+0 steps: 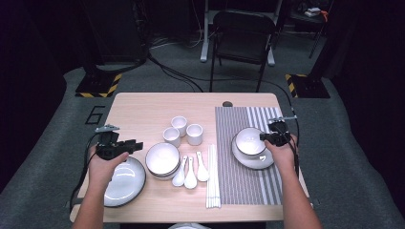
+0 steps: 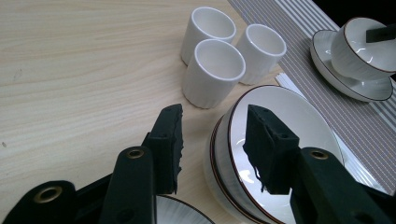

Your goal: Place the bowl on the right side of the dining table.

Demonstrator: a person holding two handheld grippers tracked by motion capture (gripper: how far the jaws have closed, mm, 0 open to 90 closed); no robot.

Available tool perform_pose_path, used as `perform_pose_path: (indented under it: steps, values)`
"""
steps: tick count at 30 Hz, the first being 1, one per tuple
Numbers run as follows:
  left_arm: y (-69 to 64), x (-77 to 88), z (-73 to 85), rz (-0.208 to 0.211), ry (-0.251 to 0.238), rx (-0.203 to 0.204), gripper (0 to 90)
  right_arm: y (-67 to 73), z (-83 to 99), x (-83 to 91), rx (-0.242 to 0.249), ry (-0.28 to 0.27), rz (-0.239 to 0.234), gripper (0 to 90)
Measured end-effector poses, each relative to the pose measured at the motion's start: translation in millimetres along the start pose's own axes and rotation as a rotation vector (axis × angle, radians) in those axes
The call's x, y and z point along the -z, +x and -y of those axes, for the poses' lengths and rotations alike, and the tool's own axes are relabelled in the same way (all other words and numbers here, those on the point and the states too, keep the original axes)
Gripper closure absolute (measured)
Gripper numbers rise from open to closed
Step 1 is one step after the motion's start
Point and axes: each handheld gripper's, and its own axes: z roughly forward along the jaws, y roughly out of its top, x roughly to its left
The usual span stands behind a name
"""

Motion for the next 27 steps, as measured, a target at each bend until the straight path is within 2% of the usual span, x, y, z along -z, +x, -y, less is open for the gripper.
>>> perform_pose_path:
  steps: [4,6,19,20,22,27]
  values:
    - [-0.2,-0.8,0.3,-0.005,-0.004,0.000,56.8,-1.9,0.7,-1.3,-0.001,0.003,0.002,81.6]
    - [-0.3,-0.9,0.3,-0.004,-0.004,0.000,56.8,-1.3,1.3,-1.7,-0.019,0.011,0.004,81.6]
    - [0.2,-0.1,0.2,0.001,0.001,0.000,56.7,-5.6,3.0,-5.8,-0.013,0.020,0.012,82.1]
    - [0.2,0.0,0.2,0.001,0.001,0.000,56.7,-5.2,3.2,-5.5,-0.028,0.027,0.014,82.2]
    - [0.2,0.1,0.2,0.001,0.000,0.000,56.7,-7.1,3.5,-6.5,-0.017,0.023,0.009,82.4]
    - [-0.1,-0.7,0.4,-0.004,-0.002,0.001,56.6,-10.5,5.8,-7.9,-0.039,0.037,0.007,82.9]
